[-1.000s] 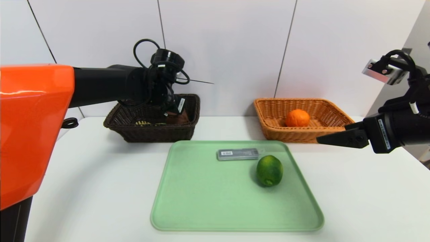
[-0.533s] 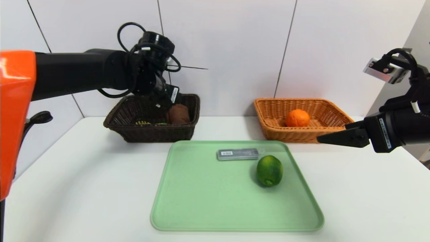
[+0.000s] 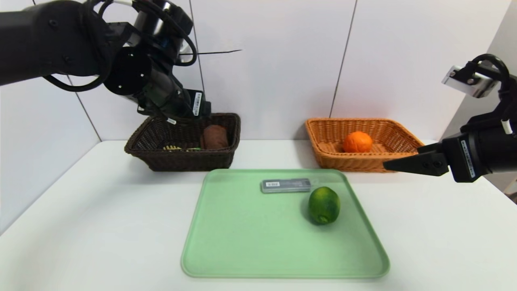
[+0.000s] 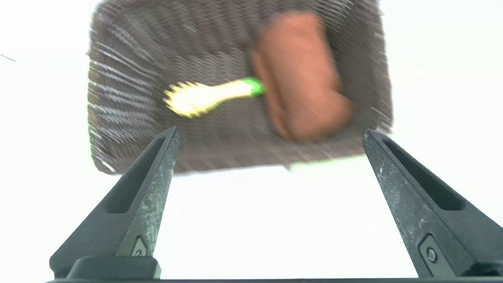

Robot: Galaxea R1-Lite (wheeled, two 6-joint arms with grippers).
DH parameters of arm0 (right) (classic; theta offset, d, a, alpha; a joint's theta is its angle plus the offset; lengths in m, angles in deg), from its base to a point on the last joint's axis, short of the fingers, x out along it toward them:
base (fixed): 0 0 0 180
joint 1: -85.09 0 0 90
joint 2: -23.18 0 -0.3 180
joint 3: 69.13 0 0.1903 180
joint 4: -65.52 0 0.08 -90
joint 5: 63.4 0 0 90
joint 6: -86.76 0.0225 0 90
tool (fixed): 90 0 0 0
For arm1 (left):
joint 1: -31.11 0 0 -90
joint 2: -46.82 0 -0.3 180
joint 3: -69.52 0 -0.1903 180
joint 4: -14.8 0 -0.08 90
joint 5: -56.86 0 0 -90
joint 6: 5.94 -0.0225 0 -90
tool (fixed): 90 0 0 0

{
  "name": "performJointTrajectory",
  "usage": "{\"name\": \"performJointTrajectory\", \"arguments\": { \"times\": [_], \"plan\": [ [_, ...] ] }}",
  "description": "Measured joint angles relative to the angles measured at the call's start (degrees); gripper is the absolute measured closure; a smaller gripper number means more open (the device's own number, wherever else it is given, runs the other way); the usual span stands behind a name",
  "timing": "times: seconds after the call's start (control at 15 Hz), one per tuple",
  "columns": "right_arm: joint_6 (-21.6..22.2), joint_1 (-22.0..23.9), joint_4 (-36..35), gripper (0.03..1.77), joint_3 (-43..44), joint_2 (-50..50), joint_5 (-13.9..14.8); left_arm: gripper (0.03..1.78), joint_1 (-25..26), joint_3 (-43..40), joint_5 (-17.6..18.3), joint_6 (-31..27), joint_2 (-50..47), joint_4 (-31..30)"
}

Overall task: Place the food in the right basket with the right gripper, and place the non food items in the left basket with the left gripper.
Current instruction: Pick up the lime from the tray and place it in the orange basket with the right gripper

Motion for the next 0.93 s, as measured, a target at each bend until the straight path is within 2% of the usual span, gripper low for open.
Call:
{"name": "performJointTrajectory", "arguments": {
  "times": [0.53,0.93],
  "plan": [
    [2.2,-0.3,0.2,0.09,-0.4,-0.7,0.4,0.14,-11.6,-1.6,0.2,6.3,-6.1,4.5],
    [5.7,-4.6,0.1,0.09,-1.1,1.6,0.4,0.12,-18.0,-9.6,0.1,7.9,-8.7,5.1]
  ]
}}
